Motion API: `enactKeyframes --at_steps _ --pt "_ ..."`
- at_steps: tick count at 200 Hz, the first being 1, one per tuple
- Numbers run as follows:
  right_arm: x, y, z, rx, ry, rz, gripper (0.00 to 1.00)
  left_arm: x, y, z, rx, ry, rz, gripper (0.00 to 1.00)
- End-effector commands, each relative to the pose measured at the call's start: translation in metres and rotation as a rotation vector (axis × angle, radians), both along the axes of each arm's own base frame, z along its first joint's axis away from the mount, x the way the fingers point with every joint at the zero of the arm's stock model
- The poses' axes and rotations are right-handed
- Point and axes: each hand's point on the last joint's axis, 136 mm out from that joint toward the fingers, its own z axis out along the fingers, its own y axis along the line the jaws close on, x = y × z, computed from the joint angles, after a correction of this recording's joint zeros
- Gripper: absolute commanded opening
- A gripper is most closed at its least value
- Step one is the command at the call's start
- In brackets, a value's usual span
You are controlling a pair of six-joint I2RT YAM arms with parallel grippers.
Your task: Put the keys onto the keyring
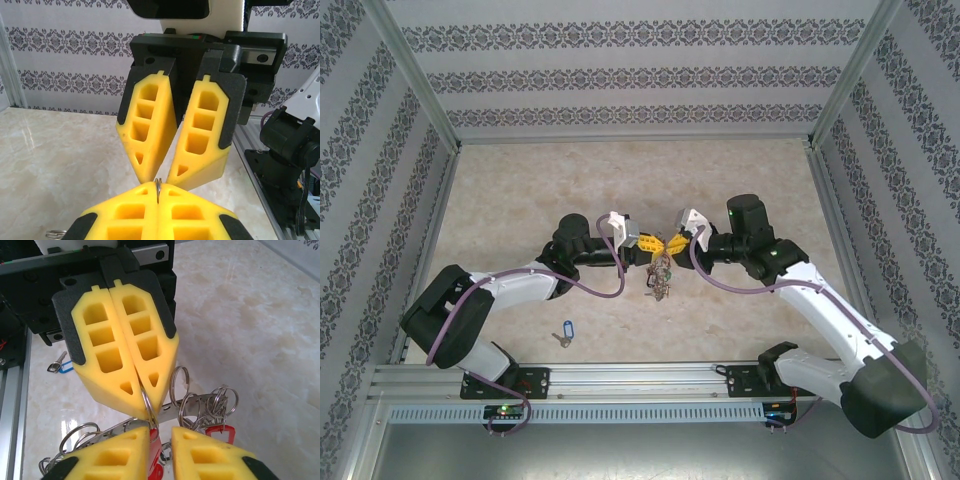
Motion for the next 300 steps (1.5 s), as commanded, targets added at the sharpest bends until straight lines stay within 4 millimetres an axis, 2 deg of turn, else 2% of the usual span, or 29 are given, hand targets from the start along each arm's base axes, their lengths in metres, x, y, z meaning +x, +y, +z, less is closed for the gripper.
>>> enactKeyframes --at_steps 1,48,79,115,128,141,149,163,181,200,238,300 --pt "-0.002 0.011 0.001 0.013 0.016 0.058 0.16 -0.002 0.001 0.034 -0.073 -0.091 -0.018 0.0" --pt "0.0 0.021 -0.004 0.028 0.036 0.083 0.12 0.001 0.0 0.041 -0.124 -0.081 -0.018 0.0" --pt "0.005 0.018 -0.015 -0.001 0.052 0.048 0.13 0.001 -0.001 0.042 -0.155 -0.062 -0.028 0.0" --pt "-0.006 0.021 -0.005 0.072 0.073 0.077 0.14 0.003 -0.001 0.043 -0.182 -0.044 -0.027 0.0" --pt "-0.001 0.013 -0.011 0.024 0.062 0.03 0.15 0.005 0.0 0.04 -0.167 -0.047 -0.011 0.0" --pt "0.014 -0.008 -0.025 -0.086 0.006 -0.09 0.14 0.006 0.001 0.036 -0.149 -0.05 0.01 0.0" --pt "0.02 -0.019 -0.027 -0.125 -0.026 -0.141 0.16 0.006 0.002 0.034 -0.137 -0.054 0.015 0.0" --pt "0.015 -0.023 -0.013 -0.082 -0.054 -0.122 0.2 0.004 0.002 0.03 -0.111 -0.056 0.009 0.0" --pt "0.005 -0.018 0.008 -0.003 -0.07 -0.067 0.24 0.003 0.003 0.028 -0.099 -0.062 0.012 0.0" --pt "0.003 -0.012 0.017 0.017 -0.055 -0.035 0.26 0.001 0.002 0.028 -0.091 -0.067 0.0 0.0" --pt "0.003 -0.001 0.026 0.035 -0.072 0.015 0.28 0.0 0.001 0.03 -0.083 -0.071 -0.011 0.0" --pt "0.007 0.009 0.022 0.026 -0.055 0.048 0.25 -0.002 0.001 0.031 -0.077 -0.075 -0.022 0.0"
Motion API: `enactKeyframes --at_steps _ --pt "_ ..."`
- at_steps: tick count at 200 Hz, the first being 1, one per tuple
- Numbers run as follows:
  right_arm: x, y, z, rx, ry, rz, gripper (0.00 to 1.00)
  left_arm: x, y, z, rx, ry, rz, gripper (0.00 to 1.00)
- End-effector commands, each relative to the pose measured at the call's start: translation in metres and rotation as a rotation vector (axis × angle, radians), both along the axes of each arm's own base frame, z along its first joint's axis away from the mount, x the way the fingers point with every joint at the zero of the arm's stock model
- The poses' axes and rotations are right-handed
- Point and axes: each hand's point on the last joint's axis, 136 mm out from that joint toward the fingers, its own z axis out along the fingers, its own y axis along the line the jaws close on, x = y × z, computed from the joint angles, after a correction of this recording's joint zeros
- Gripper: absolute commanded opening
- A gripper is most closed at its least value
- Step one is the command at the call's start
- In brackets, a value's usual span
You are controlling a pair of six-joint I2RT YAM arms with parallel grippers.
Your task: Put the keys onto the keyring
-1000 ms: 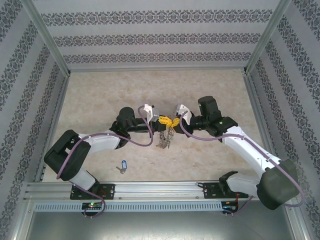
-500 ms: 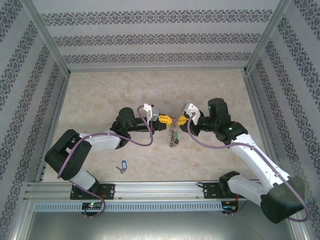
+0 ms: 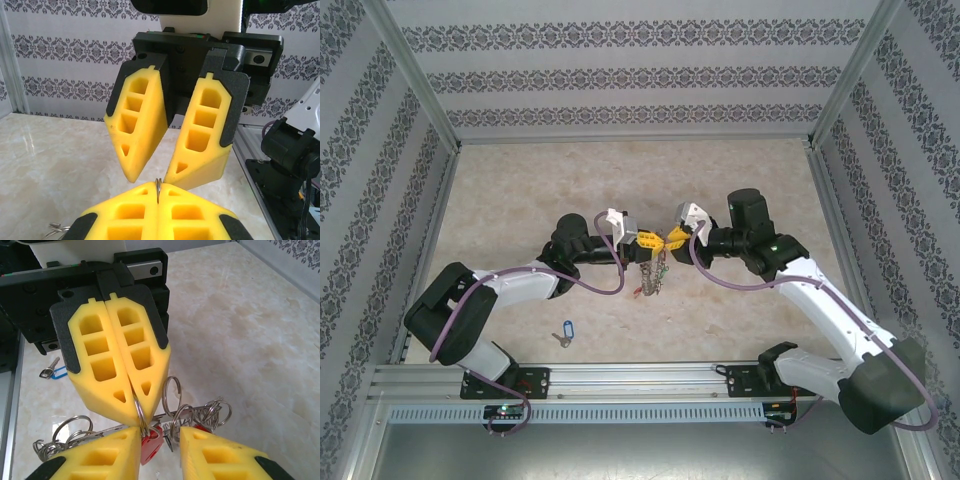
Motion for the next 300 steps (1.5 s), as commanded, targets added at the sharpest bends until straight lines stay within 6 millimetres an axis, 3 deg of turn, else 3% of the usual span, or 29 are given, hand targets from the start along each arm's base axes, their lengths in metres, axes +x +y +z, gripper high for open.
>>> enactKeyframes --at_steps 1,64,106,151,220,233,238,271,300 --pt "-0.003 0.008 0.01 0.02 -0.017 0.052 0.25 -0.006 0.001 0.026 -0.04 -0.087 -0.024 0.0" --pt "-0.001 0.01 -0.002 -0.002 0.006 0.066 0.2 -0.008 0.0 0.026 -0.035 -0.09 -0.04 0.0" --pt "0.002 0.007 -0.006 -0.033 -0.001 0.049 0.0 -0.008 0.001 0.017 0.032 -0.097 -0.035 0.0" --pt "-0.002 0.003 -0.011 -0.047 0.003 0.031 0.0 -0.012 0.012 -0.008 0.243 -0.118 -0.023 0.0" --pt "-0.008 0.004 -0.012 -0.068 -0.008 0.003 0.0 -0.012 0.011 -0.014 0.358 -0.108 -0.068 0.0" --pt "-0.005 0.0 -0.009 -0.066 0.008 -0.038 0.25 -0.008 0.012 -0.013 0.366 -0.108 -0.047 0.0" --pt "-0.005 -0.001 -0.007 -0.063 0.018 -0.056 0.3 -0.006 0.012 -0.013 0.368 -0.104 -0.041 0.0" --pt "0.002 -0.015 -0.001 -0.001 0.121 -0.252 0.47 0.011 0.009 -0.011 0.359 -0.055 0.031 0.0" --pt "0.012 -0.027 0.005 0.11 0.35 -0.497 0.51 0.024 0.0 -0.012 0.336 0.008 0.065 0.0"
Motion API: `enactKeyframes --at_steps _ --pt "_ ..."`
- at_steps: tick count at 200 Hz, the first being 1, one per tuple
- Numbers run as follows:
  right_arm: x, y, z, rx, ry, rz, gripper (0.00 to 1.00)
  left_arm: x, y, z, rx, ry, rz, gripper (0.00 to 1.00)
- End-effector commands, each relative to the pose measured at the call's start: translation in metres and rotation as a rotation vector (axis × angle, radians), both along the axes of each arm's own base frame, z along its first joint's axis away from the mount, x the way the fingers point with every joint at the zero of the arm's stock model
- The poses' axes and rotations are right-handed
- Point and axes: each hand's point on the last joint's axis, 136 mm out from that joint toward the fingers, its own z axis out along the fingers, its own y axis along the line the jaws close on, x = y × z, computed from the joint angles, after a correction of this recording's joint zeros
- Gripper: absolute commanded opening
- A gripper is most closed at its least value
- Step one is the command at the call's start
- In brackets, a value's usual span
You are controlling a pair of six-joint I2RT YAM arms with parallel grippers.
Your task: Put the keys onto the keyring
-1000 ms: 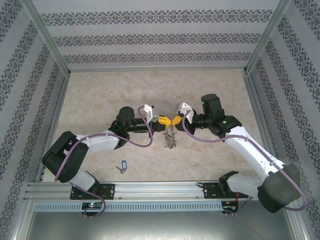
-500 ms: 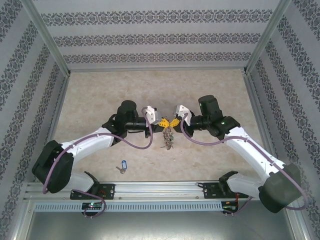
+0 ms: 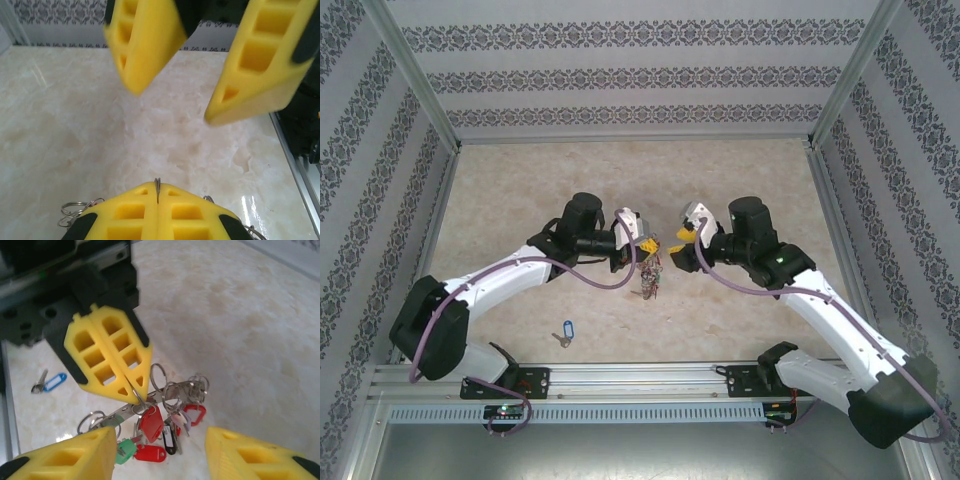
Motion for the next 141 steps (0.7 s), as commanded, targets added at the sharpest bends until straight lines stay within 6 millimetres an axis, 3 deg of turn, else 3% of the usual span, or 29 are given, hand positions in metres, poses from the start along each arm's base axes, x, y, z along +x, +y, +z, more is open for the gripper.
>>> enactKeyframes --at_steps 1,28,56,104,141 --pt "0.013 -0.013 0.003 0.111 0.205 -0.256 0.51 0.016 -0.011 0.019 -0.054 0.004 0.042 0.0" --pt "0.008 -0.016 -0.013 0.169 0.43 -0.396 0.52 0.03 -0.022 0.016 -0.067 0.055 0.092 0.0" --pt "0.002 -0.017 -0.041 0.155 0.541 -0.473 0.53 0.042 -0.041 0.005 -0.034 0.183 0.13 0.0" --pt "-0.005 -0.029 -0.081 0.024 0.581 -0.508 0.56 0.046 -0.063 -0.004 -0.05 0.259 0.115 0.0" --pt "0.002 -0.033 -0.089 0.006 0.567 -0.546 0.57 0.044 -0.065 -0.004 -0.053 0.262 0.108 0.0"
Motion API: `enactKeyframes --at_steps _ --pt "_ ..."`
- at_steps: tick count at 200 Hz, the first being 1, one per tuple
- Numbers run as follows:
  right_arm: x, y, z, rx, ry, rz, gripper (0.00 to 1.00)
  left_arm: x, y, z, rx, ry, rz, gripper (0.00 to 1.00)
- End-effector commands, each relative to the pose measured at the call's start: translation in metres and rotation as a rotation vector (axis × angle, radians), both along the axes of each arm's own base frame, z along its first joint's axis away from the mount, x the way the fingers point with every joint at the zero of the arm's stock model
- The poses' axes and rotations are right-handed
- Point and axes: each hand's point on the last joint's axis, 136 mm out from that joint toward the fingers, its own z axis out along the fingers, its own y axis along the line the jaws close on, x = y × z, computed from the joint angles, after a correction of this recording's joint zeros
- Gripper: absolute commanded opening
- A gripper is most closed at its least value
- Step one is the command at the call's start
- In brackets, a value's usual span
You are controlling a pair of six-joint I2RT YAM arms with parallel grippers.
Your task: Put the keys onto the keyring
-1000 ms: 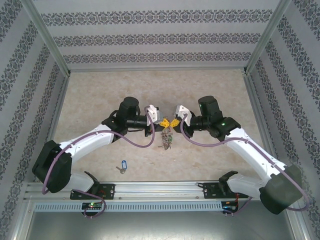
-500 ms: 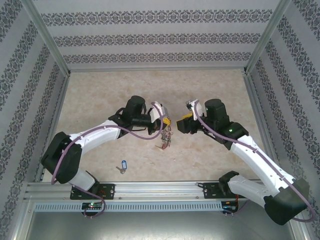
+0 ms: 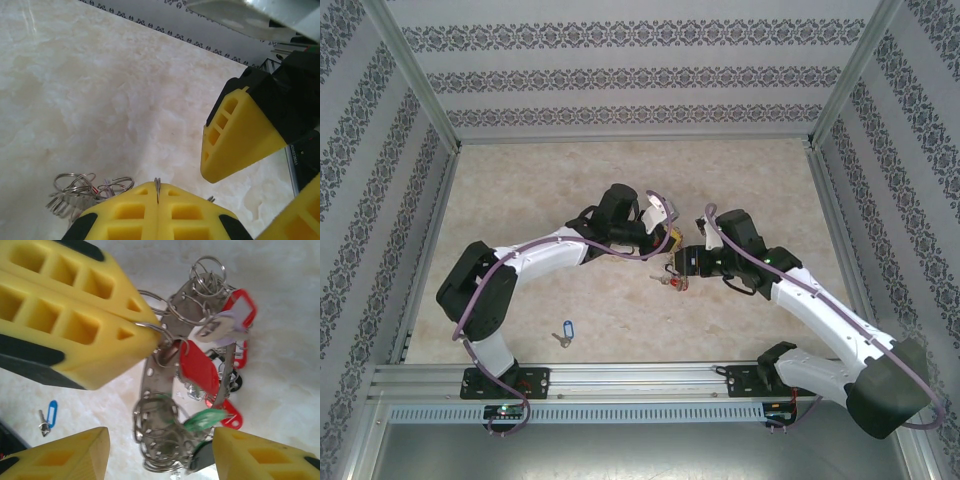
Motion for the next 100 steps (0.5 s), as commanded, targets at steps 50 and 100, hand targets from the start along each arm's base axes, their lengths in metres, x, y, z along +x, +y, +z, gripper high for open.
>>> enactKeyframes --at_steps 50,100 --pt "0.004 0.015 -0.005 -0.038 -0.008 0.05 0.61 0.002 -0.012 0.029 -0.083 -0.012 -0.001 0.0" --pt "0.009 0.021 -0.01 -0.061 -0.064 0.06 0.61 0.003 -0.013 0.029 -0.092 0.002 0.008 0.0"
